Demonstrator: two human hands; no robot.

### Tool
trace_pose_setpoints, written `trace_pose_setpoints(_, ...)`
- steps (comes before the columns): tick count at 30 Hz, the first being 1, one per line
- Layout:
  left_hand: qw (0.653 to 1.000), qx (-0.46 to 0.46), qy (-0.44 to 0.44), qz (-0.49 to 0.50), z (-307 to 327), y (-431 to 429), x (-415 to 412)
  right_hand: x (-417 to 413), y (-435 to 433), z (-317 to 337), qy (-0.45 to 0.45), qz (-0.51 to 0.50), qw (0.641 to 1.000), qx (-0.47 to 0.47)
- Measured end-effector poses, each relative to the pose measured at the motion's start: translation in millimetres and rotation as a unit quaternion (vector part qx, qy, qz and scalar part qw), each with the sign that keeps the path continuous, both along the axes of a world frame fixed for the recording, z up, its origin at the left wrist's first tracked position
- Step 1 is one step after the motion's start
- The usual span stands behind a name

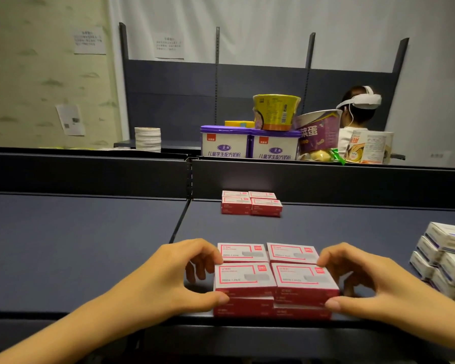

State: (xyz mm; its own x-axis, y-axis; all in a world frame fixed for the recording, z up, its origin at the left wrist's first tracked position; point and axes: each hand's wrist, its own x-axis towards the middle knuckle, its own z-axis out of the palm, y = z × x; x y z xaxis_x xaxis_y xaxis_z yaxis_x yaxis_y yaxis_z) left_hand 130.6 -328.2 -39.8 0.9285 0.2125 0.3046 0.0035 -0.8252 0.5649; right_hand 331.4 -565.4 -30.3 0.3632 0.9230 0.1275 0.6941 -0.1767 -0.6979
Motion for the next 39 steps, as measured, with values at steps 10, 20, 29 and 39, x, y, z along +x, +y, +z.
trace_pose_setpoints(10, 0.979, -0.189, -0.068, 0.031, 50, 21, 25, -5, -2, 0, 0.016, -0.041, 0.999, 0.008)
trace_pose_setpoints(20, 0.992, -0.082, 0.051, 0.085, 21, 86, 136, -3, -4, 3, 0.074, -0.021, 0.995, 0.069)
trace_pose_setpoints(29, 0.99, -0.046, 0.034, 0.129, -9, 99, 153, 43, 69, 42, -0.003, -0.157, 0.978, 0.141)
trace_pose_setpoints(39, 0.99, -0.038, 0.006, 0.134, -14, 98, 154, 98, 142, 3, -0.085, -0.196, 0.974, -0.072)
